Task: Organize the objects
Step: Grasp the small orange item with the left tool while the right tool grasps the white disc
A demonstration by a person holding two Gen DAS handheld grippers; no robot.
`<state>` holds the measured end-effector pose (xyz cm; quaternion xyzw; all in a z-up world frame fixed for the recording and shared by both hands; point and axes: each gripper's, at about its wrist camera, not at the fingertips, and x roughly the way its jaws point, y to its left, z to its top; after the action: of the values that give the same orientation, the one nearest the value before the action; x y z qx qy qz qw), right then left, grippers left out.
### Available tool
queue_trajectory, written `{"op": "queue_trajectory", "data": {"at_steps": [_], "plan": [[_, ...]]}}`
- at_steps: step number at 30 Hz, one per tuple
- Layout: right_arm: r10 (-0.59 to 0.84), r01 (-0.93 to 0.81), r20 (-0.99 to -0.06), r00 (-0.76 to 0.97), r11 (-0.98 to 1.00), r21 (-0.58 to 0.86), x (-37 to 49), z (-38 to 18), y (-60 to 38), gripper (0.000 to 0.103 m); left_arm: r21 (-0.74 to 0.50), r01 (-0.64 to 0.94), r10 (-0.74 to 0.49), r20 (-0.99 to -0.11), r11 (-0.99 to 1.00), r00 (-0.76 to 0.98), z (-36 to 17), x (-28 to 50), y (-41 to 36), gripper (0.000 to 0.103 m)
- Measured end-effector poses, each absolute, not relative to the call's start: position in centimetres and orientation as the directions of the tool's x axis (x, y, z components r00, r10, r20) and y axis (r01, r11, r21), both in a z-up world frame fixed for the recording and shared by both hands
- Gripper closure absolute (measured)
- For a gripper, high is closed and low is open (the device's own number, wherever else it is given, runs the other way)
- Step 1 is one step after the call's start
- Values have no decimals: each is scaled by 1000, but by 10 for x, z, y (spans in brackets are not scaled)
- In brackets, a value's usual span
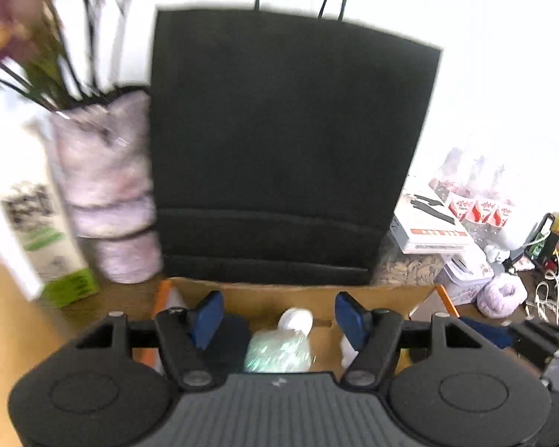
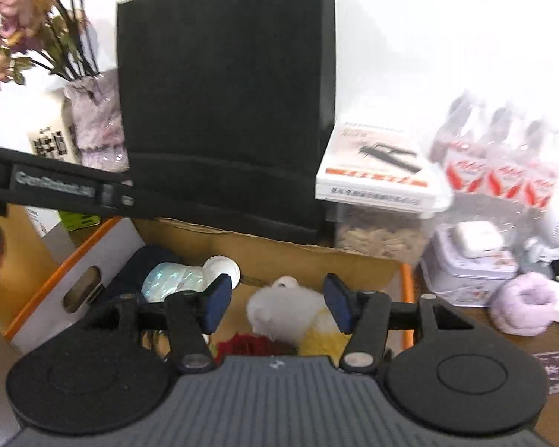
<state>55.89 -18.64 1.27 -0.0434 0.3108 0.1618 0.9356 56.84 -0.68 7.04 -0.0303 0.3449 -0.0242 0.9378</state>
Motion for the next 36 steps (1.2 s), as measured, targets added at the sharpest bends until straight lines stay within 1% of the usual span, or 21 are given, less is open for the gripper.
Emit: {"op": "queue_trajectory", "data": {"at_steps": [3,4,6,7,10,12,14,15,18,21,22,24,25,26,27,29,30,31,32,33,36], "plan": [[280,-345,-573,770,938,-5,523,33,-197,44,-36,97,-99,-608,995,788,97,506,-9,32],[287,-358,-564,774,934,-15,508,39,-200,42,-30,136,-128,-586,990,800,104,483,-10,27],[305,-386,-534,789,922,-43,466,51,-207,31,-14,215,-189,-530,976,826,116,421,-5,22],[310,-394,-512,801,917,-60,441,55,-213,30,-15,239,-213,-507,971,835,118,395,-1,21],[341,-419,-453,824,904,-83,359,62,-230,24,-37,269,-257,-438,962,861,116,299,18,19],[385,-452,-421,822,890,-68,295,60,-244,16,-51,270,-268,-392,961,880,107,233,34,14],[423,-478,-402,812,878,-41,234,51,-258,9,-92,266,-281,-374,959,884,92,179,47,6],[439,-486,-403,803,874,-17,206,45,-264,6,-139,266,-300,-384,954,873,79,155,53,6],[474,-473,-430,768,873,118,139,21,-277,5,-215,271,-343,-467,938,815,37,103,59,7],[498,-458,-466,731,865,206,96,0,-277,5,-157,177,-235,-526,971,817,15,79,60,16],[513,-475,-496,701,854,212,89,-3,-276,5,-151,177,-231,-531,973,815,13,78,63,17],[489,-491,-534,690,858,151,78,0,-272,5,-162,179,-238,-528,970,815,13,81,75,17],[471,-488,-534,702,864,121,73,3,-269,6,-163,166,-227,-522,973,822,14,86,79,19],[465,-486,-526,713,867,108,72,6,-266,12,-166,141,-208,-518,976,830,13,92,85,22],[466,-483,-510,723,869,109,73,9,-262,24,-171,114,-188,-521,979,832,11,99,89,25],[481,-490,-497,722,863,124,81,7,-247,40,-187,87,-175,-532,978,828,3,112,94,31],[487,-496,-496,719,859,125,84,3,-240,42,-194,74,-170,-543,978,822,-5,122,97,32],[490,-500,-497,716,857,124,91,0,-231,43,-192,60,-159,-558,979,815,-13,129,101,37],[489,-501,-501,714,857,123,100,-4,-222,46,-187,34,-140,-585,982,799,-21,140,103,46],[484,-498,-508,713,859,120,110,-8,-213,53,-187,18,-130,-608,982,783,-28,149,106,48],[485,-509,-527,698,853,110,136,-21,-187,63,-151,0,-98,-643,988,760,-44,169,108,51]]}}
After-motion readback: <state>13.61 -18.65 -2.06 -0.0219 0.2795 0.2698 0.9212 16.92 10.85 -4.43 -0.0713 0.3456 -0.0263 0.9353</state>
